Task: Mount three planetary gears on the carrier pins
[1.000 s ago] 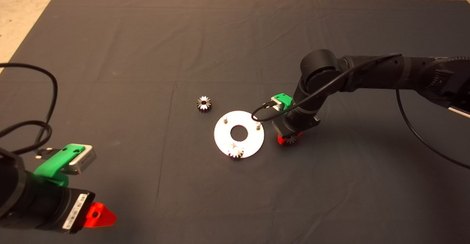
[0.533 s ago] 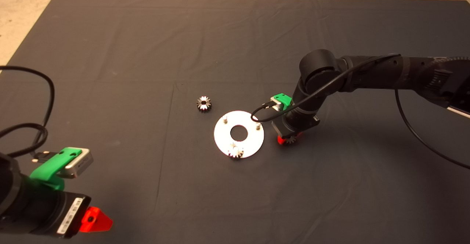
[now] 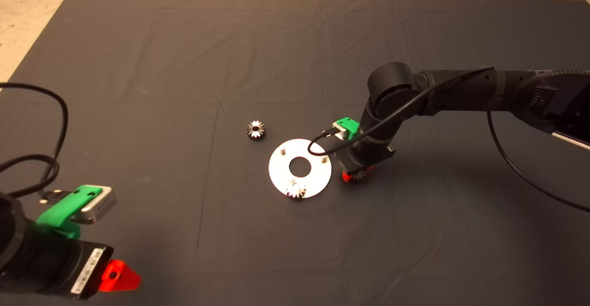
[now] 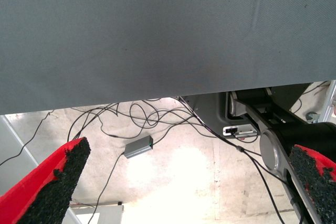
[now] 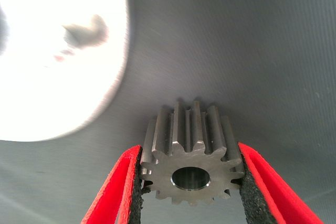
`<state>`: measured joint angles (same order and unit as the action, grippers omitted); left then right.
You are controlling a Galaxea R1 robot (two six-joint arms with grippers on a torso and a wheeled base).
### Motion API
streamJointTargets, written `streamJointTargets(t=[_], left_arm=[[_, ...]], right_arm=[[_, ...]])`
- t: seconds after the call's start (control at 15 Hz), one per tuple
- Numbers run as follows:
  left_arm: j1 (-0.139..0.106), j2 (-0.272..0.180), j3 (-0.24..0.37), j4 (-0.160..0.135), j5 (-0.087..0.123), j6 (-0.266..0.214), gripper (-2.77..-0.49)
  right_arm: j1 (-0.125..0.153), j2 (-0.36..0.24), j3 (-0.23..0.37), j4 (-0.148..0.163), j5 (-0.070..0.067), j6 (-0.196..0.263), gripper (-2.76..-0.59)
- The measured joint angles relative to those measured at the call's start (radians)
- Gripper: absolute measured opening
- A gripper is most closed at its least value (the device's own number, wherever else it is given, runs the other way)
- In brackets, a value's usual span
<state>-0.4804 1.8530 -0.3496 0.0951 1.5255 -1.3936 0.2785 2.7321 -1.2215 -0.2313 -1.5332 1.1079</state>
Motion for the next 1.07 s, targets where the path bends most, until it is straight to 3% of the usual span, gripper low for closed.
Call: streamJointTargets(t=[0.87,1.07], left_arm=[[0.000,-0.001,0.000,-0.003,0.000,0.000,-0.49],[0.000,-0.002,0.000,-0.003,0.000,0.000,-0.49]], right_arm=[[0.086,0.045,-0.051,0.003,0.003,0.004,-2.28],[0.090,0.059,-0.061,0.004,0.002,0.004,-2.28]])
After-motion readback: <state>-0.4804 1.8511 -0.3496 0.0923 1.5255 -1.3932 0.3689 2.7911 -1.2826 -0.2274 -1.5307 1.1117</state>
